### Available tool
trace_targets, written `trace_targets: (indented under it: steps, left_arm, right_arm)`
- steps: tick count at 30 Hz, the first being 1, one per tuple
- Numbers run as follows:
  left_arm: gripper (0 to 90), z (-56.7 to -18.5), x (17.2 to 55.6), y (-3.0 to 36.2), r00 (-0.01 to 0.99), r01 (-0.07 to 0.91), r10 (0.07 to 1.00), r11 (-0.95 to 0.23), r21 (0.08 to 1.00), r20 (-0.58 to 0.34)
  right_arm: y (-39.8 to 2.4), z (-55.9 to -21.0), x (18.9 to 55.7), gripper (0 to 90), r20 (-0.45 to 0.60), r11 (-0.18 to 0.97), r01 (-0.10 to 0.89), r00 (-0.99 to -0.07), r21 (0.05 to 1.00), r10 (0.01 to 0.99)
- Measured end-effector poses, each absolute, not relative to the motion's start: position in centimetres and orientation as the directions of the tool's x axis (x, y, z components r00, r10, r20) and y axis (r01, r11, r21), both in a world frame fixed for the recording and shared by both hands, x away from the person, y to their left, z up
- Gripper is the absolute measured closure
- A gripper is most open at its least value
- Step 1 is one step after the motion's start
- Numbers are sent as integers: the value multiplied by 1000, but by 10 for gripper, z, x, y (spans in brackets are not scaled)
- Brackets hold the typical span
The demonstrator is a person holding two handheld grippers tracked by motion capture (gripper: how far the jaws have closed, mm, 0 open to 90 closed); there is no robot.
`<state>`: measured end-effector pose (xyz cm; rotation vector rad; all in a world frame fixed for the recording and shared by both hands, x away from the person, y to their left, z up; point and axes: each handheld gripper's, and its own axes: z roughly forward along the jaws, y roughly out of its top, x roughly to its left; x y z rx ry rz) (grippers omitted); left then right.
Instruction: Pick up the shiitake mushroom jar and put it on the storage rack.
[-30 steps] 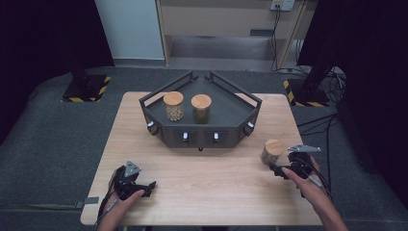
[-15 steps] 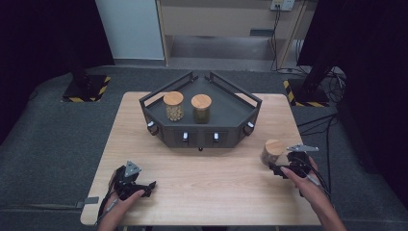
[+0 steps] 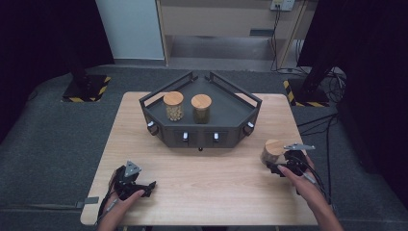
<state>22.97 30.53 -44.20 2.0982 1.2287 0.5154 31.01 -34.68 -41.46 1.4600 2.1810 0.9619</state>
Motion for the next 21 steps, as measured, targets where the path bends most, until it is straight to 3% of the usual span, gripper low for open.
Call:
trace_targets:
  steps: [21]
  left_arm:
    - [0, -442, 230, 305, 485, 621, 875, -354, 699, 12]
  right_arm:
    - [-339, -420, 325, 70, 90, 236, 680, -407, 694, 909]
